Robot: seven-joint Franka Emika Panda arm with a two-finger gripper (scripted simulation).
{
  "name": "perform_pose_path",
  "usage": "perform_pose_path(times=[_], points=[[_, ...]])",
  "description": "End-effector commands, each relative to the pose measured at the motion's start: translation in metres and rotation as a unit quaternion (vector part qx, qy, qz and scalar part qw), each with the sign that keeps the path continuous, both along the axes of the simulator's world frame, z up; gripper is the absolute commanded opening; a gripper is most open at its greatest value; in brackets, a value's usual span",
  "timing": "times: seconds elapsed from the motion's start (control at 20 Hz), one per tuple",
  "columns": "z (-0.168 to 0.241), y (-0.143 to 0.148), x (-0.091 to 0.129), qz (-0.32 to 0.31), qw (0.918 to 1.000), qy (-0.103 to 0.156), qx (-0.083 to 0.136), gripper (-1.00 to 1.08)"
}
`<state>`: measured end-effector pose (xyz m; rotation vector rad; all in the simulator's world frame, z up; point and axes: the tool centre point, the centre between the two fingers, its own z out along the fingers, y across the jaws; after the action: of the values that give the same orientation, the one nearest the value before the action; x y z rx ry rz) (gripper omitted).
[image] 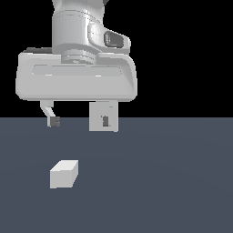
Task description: Plug the charger into the wall socket.
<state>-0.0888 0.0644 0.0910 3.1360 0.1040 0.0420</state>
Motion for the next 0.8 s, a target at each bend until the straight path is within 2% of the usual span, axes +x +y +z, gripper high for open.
perform_pose_path(times=[0.0,0.3,0.75], points=[[-0.01,0.006,-0.011,0.003,1.0,0.0,0.001,1.0],[-0.024,0.013,-0.025,0.008,1.0,0.001,0.002,1.0],[-0.032,0.014,-0.026,0.009,1.0,0.002,0.002,1.0]])
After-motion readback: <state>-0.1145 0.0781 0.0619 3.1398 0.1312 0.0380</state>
